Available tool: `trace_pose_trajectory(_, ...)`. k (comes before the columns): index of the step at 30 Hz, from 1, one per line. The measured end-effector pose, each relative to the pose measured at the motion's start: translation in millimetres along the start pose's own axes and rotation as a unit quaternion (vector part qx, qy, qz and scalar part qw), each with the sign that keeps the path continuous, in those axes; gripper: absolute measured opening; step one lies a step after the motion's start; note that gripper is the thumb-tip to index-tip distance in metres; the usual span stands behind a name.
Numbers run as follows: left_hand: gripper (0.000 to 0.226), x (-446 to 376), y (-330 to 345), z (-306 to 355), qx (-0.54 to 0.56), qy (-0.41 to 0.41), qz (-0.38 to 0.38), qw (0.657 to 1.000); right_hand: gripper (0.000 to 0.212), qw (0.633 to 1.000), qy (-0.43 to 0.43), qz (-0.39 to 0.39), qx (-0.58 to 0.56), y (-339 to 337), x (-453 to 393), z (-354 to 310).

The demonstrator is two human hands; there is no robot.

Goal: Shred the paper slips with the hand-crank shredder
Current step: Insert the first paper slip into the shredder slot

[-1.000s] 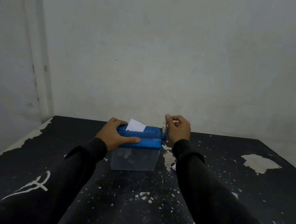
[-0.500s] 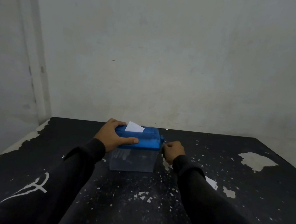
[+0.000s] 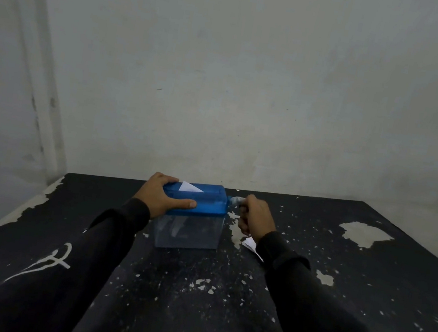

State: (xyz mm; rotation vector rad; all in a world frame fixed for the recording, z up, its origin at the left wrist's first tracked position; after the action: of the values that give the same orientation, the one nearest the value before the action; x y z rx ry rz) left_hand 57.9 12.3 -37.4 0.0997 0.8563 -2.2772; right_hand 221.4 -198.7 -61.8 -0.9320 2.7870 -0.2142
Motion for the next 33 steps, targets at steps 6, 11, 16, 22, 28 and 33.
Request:
trace_pose_trajectory(6,0.106,-3,1,1,-0.014,0.0,0.005,1.0,0.038,0.997,-0.057,-0.052,-0.026,-3,1,-17)
trace_pose_trajectory(11,0.123,-2,2,4,-0.012,0.007,-0.007,1.0,0.037,0.995,-0.093,-0.025,-0.016,5,-26,-26)
trace_pose_trajectory(16,0.116,-3,4,2,-0.004,0.015,-0.005,1.0,0.037,0.998,-0.055,0.024,-0.012,7,-59,-27)
trace_pose_trajectory(22,0.116,-5,4,-1,0.0,0.019,-0.011,1.0,0.007,0.997,-0.026,0.072,0.013,6,-70,-5)
trace_pose_trajectory(28,0.115,-6,3,-2,0.0,0.02,-0.01,1.0,0.008,0.996,-0.01,0.079,0.041,4,-72,4)
trace_pose_trajectory(33,0.116,-6,4,-3,-0.001,0.016,-0.007,1.0,0.02,0.986,0.083,-0.039,0.138,11,-56,37)
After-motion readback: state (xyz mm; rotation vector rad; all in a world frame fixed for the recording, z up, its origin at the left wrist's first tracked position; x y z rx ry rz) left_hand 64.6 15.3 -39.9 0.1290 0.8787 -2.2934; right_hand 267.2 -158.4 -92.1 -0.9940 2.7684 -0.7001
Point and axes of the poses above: each hand's wrist, its own x-axis away from the middle knuckle, its own y-axis out of the palm, z = x × y, the point moved 8 cm from there along -x, towards the middle knuckle, and after that the axes turned 1 degree about -z, right-handed, at the moved point
